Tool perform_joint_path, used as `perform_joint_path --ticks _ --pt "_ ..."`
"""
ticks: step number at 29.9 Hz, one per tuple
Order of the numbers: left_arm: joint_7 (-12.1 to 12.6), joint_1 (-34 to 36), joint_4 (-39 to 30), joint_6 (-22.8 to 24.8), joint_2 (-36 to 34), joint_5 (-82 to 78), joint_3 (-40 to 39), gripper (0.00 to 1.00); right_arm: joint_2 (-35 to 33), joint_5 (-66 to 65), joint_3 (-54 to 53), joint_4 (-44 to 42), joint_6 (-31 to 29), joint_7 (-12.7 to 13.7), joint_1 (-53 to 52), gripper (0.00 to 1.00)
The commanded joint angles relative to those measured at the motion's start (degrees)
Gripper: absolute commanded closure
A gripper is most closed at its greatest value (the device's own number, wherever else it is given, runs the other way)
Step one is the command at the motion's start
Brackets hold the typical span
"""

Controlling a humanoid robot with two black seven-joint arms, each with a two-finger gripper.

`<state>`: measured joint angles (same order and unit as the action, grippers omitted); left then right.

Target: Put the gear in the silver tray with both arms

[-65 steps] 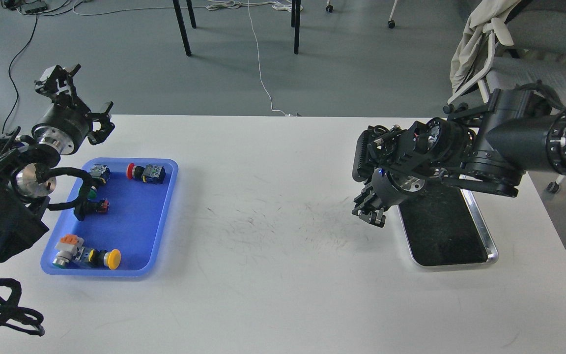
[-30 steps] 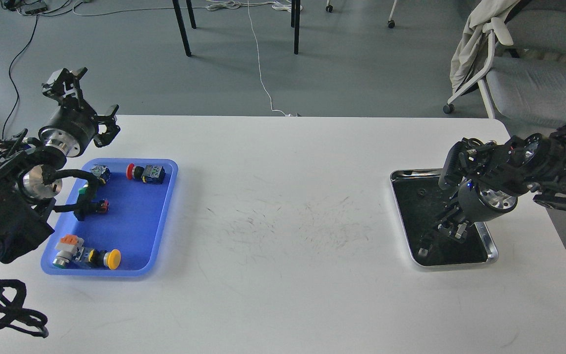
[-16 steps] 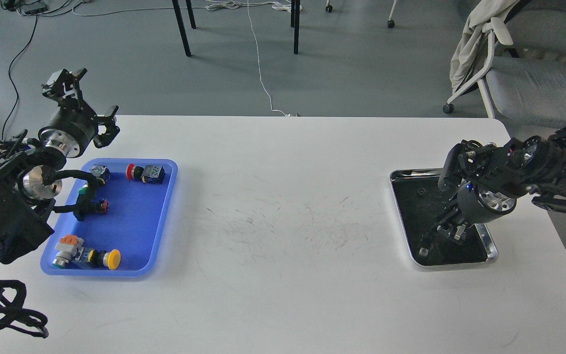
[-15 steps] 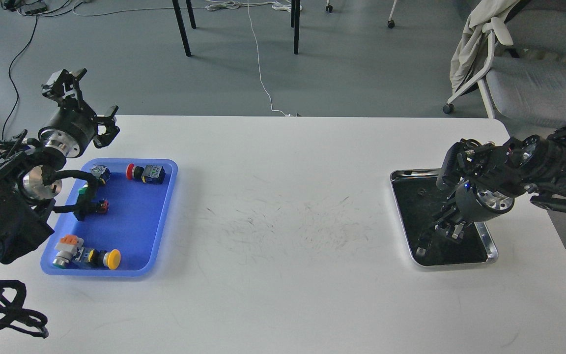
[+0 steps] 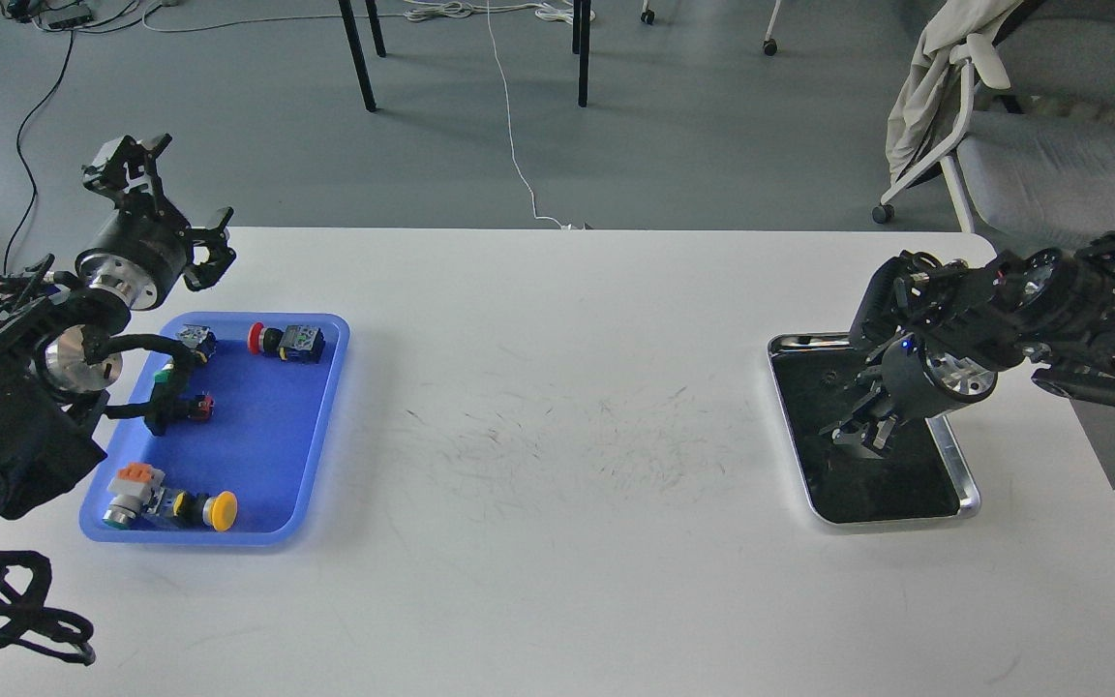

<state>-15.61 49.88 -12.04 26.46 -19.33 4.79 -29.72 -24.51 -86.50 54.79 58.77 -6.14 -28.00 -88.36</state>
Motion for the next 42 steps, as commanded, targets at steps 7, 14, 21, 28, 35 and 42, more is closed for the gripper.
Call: perform_joint_path --ticks 7,14,21,28,35,42 --pt "0.1 0.0 -0.4 1.0 -2.2 -0.8 1.0 0.01 0.1 11.4 -9.4 -2.8 -0.2 0.0 -1.5 0.23" --pt "0.2 0.2 -0.4 1.5 -4.0 -0.7 3.7 0.01 -1.8 16.4 -18.8 -5.4 -0.1 0.0 -1.0 0.18" --pt "1.6 0.2 -0.4 1.5 -4.5 0.0 3.1 0.01 -5.9 28.3 -30.0 -8.6 1.7 0.0 2.8 0.11" --pt "1.6 0.1 -0.4 1.5 -3.7 0.1 2.5 0.01 -10.3 48.0 -39.8 -8.8 11.8 0.0 11.8 0.06" --pt "1.7 1.2 -1.0 1.5 0.4 0.1 2.6 0.01 -13.7 69.2 -49.7 -8.3 14.8 0.0 17.5 0.06" --pt "3.7 3.1 -1.2 1.5 3.9 0.2 2.7 0.01 -12.6 77.5 -55.1 -8.2 14.8 0.0 20.9 0.05"
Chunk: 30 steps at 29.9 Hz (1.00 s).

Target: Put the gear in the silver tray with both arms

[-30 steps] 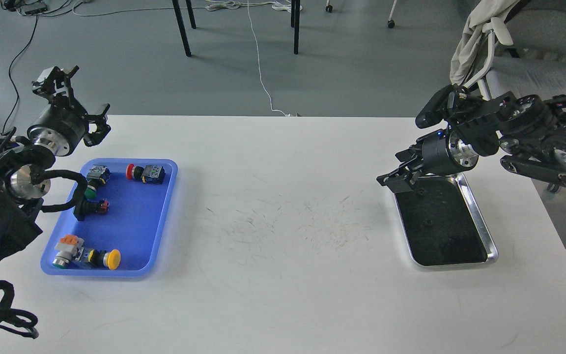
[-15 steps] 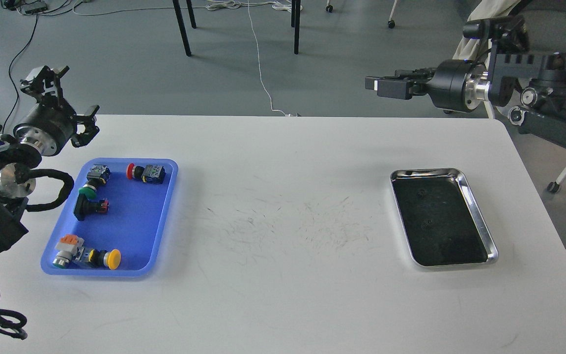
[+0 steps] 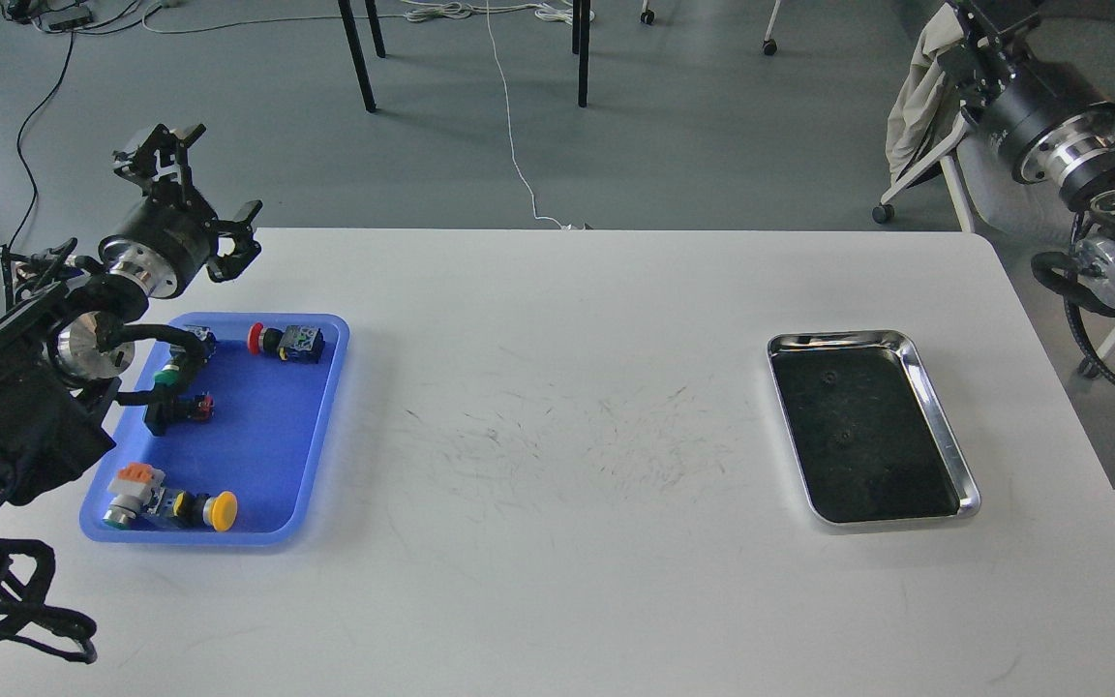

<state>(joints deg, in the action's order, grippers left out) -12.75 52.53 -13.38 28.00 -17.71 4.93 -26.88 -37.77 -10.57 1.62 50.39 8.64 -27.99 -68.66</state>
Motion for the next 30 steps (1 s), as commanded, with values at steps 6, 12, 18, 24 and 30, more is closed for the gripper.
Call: perform_joint_path --ticks 6,12,18,24,30 --pt "2.8 0.7 -2.5 0.0 1.6 0.9 -1.2 0.01 3.1 8.9 -9.9 1.5 0.2 3.7 5.3 0.05" --pt "5.9 1.1 -11.0 0.0 -2.4 1.6 -2.1 0.01 3.1 10.4 -11.8 3.0 -0.7 5.2 6.2 0.04" --pt "6.9 1.3 -14.1 -0.3 -4.7 6.0 -2.9 0.01 4.0 12.5 -12.5 2.5 -0.9 6.3 8.9 0.04" --pt "6.9 1.1 -15.2 -3.7 -4.8 8.4 -2.8 0.01 5.3 15.8 -16.2 2.7 -1.7 9.1 11.6 0.01" --pt "5.4 0.6 -15.1 -4.4 -4.4 7.9 -2.3 0.01 7.6 15.8 -16.3 2.4 -1.1 9.5 13.2 0.01"
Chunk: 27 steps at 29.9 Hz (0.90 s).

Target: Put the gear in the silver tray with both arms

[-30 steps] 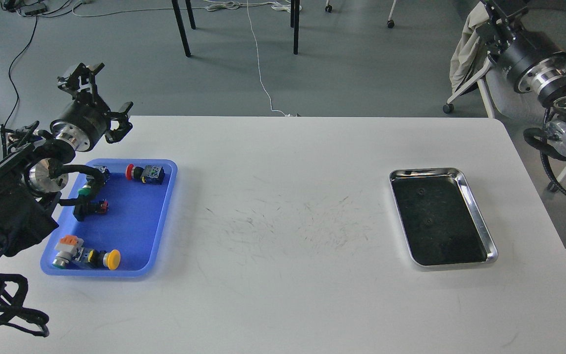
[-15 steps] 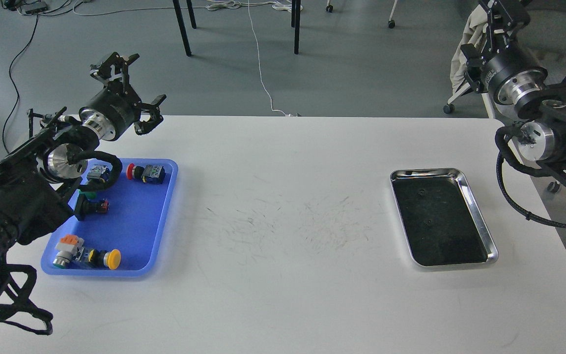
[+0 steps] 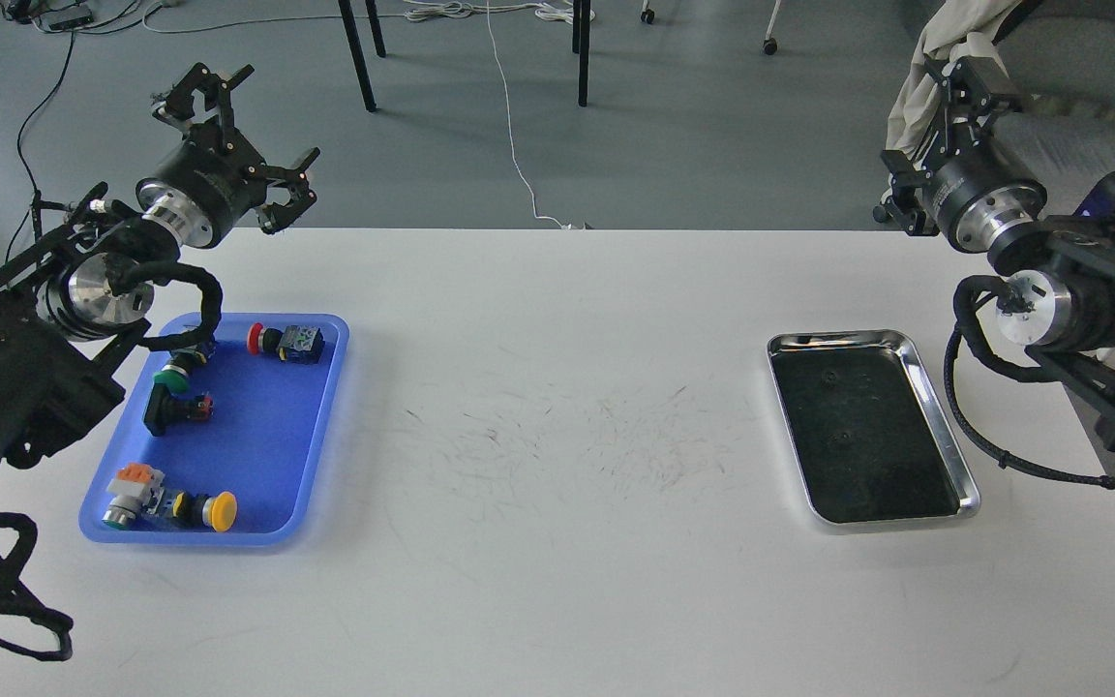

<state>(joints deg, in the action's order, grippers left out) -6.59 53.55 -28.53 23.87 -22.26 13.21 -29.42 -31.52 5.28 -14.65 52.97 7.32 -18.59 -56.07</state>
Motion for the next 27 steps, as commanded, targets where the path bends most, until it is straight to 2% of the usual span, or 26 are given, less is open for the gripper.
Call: perform_joint_path --ticks 1,5,10,12,15,21,27 --pt "-1.1 -0.5 0.0 -0.1 0.0 -0.4 0.6 0.01 1.7 -0.4 0.4 -0.5 0.2 0.1 0.6 0.01" --pt "-2.6 -0.5 -0.1 0.3 -0.4 -0.4 2.6 0.01 2.7 0.0 -0.2 -2.4 0.1 0.1 0.7 0.01" --pt "-2.8 -0.5 0.1 -0.2 -0.3 -0.2 2.9 0.01 2.9 1.2 -3.0 -1.6 -2.2 0.3 1.8 0.01" --pt "-2.5 -0.5 0.1 -0.1 -0.2 -0.1 2.8 0.01 2.9 4.2 -4.3 -1.3 -4.8 1.7 1.8 0.01" --pt "-2.4 -0.6 0.1 -0.2 -0.1 0.6 1.6 0.01 3.5 9.0 -6.1 -1.5 -5.4 4.1 1.9 0.01" --pt "-2.5 -1.3 0.1 -1.0 0.1 0.6 -0.5 0.01 6.7 10.1 -9.3 -2.1 -5.4 4.5 3.1 0.01" --pt "-2.5 -1.3 0.2 -2.5 0.2 0.6 -0.5 0.01 8.7 9.9 -9.4 -4.9 -5.4 3.8 3.2 0.01"
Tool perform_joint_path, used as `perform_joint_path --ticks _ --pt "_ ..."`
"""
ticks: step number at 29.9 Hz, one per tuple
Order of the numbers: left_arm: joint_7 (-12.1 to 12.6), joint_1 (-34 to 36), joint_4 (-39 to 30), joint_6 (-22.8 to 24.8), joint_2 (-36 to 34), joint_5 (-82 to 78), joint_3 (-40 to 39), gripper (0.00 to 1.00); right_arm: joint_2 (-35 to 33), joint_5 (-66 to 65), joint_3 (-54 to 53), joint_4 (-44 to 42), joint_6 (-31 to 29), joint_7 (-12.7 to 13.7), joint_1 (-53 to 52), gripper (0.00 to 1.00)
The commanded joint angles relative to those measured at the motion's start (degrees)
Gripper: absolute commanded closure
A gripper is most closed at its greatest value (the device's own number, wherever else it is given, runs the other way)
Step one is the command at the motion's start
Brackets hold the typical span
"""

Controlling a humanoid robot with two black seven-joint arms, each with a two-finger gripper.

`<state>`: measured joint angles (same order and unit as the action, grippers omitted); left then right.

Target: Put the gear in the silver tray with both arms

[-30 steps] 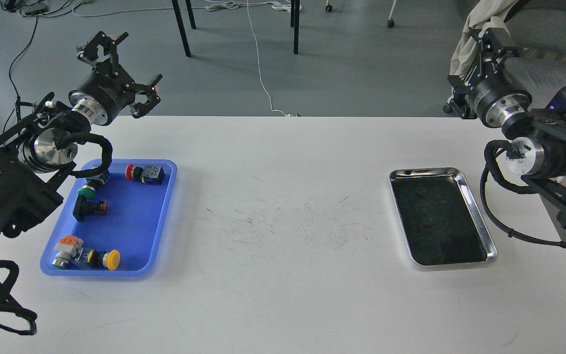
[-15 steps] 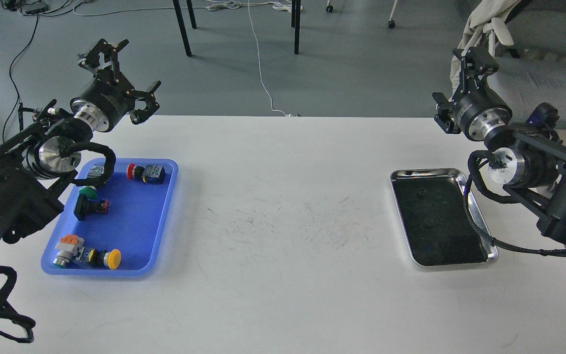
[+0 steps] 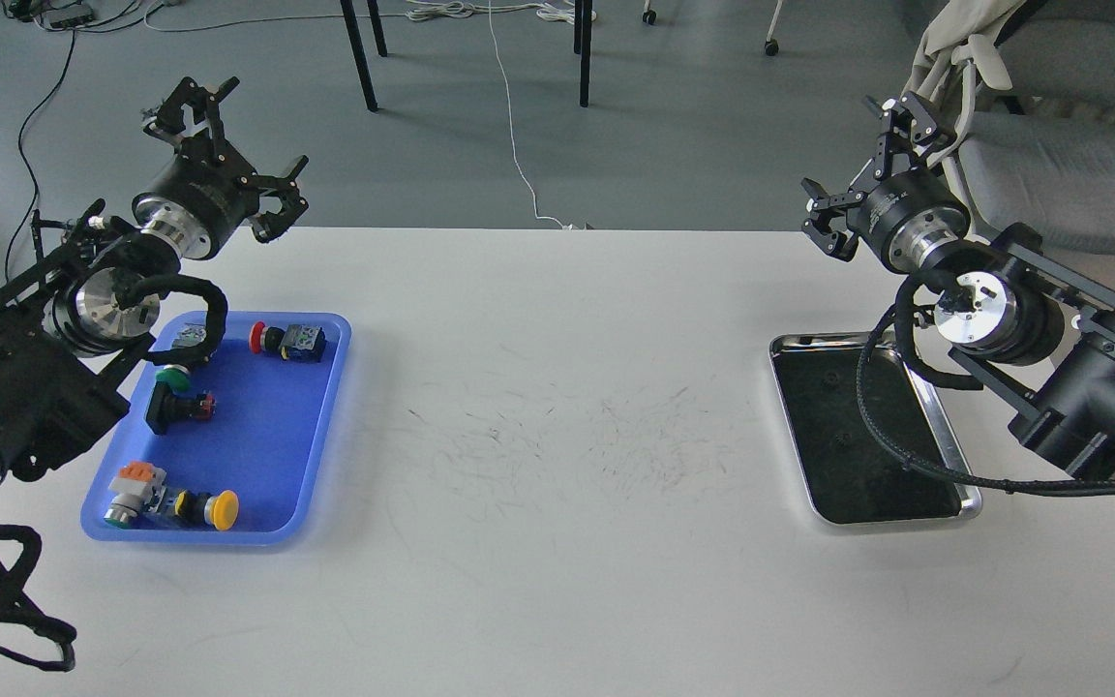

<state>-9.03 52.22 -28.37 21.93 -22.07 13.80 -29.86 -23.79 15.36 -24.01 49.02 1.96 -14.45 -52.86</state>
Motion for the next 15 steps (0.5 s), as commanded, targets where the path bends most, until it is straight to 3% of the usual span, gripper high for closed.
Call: perform_joint_path --ticks 1,15 --pt "0.0 0.0 0.1 -0.6 0.0 0.0 0.1 0.01 1.1 -0.2 -0.2 -1.0 -0.1 -0.4 0.0 0.01" --pt "-0.5 -0.3 0.2 -0.7 0.0 -0.3 0.3 0.01 1.0 -0.7 -0.9 -0.5 0.0 -1.0 2.0 0.01"
